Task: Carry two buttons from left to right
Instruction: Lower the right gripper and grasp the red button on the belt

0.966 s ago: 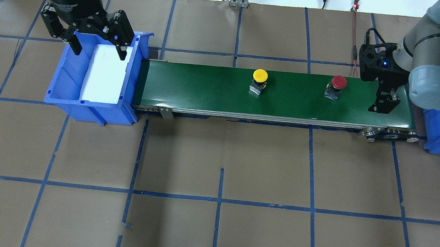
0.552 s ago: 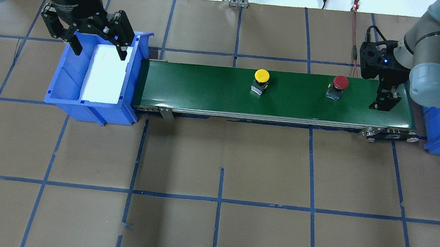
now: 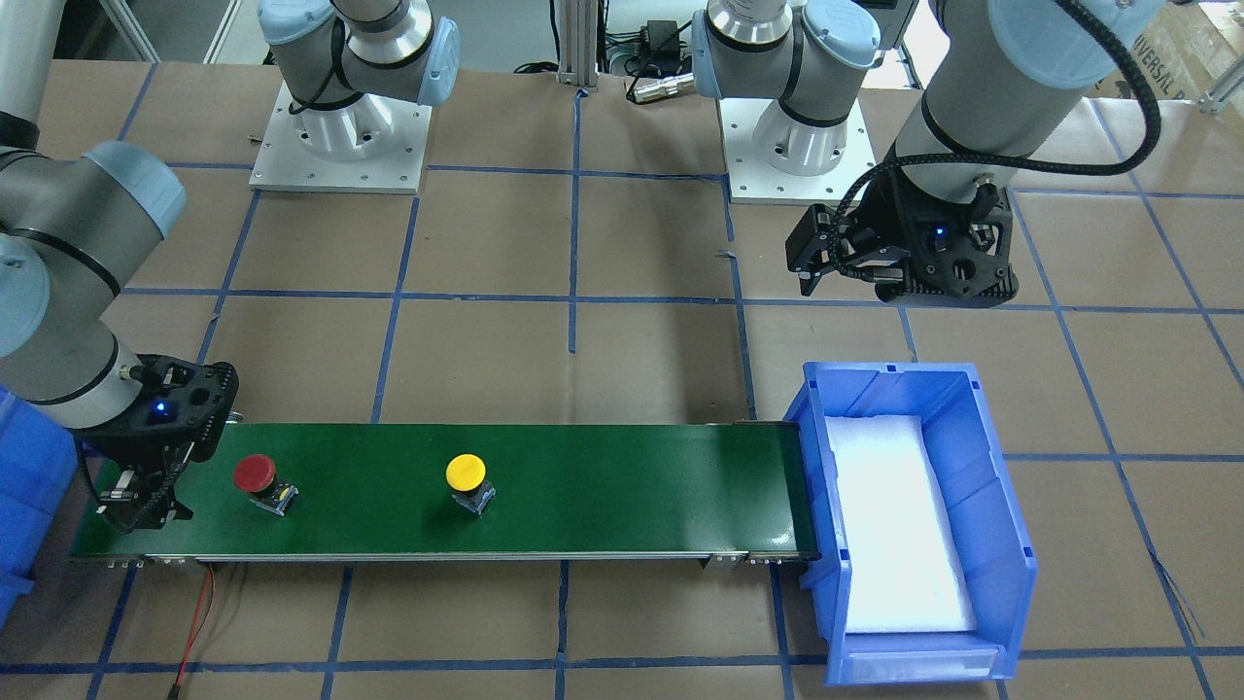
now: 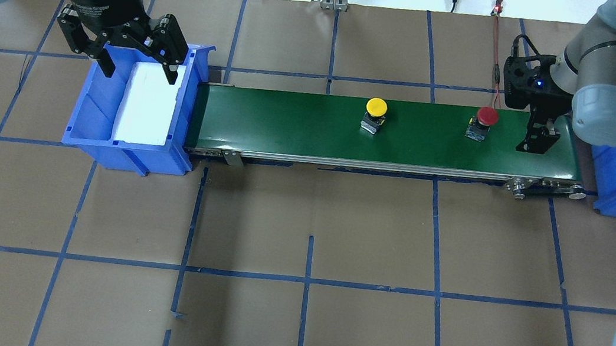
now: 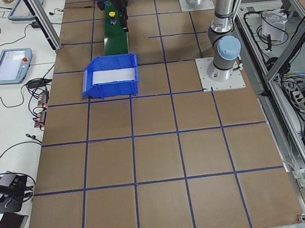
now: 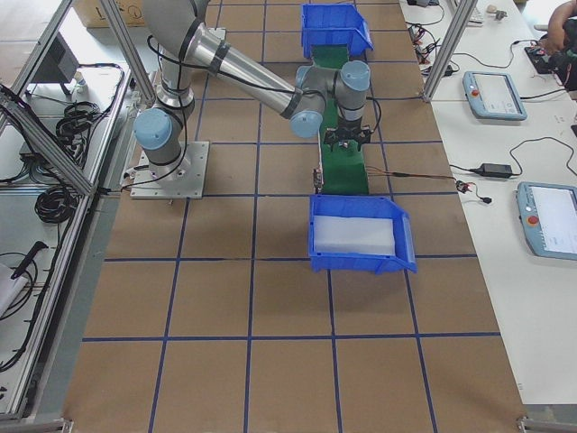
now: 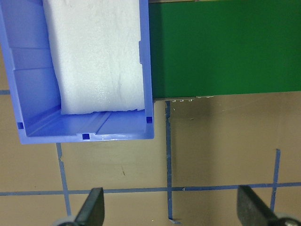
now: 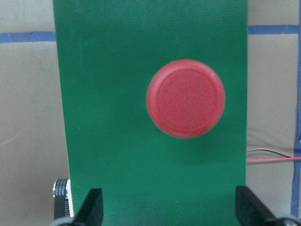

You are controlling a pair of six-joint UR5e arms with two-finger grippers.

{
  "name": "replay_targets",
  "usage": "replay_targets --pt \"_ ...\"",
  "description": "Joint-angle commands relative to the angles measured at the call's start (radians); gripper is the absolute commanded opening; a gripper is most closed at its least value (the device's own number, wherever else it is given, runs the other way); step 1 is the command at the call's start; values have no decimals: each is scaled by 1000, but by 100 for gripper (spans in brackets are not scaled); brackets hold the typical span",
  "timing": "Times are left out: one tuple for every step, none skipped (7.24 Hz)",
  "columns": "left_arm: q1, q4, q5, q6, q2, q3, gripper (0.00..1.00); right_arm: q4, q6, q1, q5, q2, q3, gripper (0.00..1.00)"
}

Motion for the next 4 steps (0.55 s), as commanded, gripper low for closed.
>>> replay_targets --pt "0 2 0 0 -3 0 100 3 27 12 0 1 3 100" --pt "0 2 0 0 -2 0 100 3 27 15 -2 1 1 100" --pt "0 2 0 0 -4 0 100 3 27 15 0 6 1 100" --pt "0 2 0 -2 0 0 100 3 26 15 0 8 3 100"
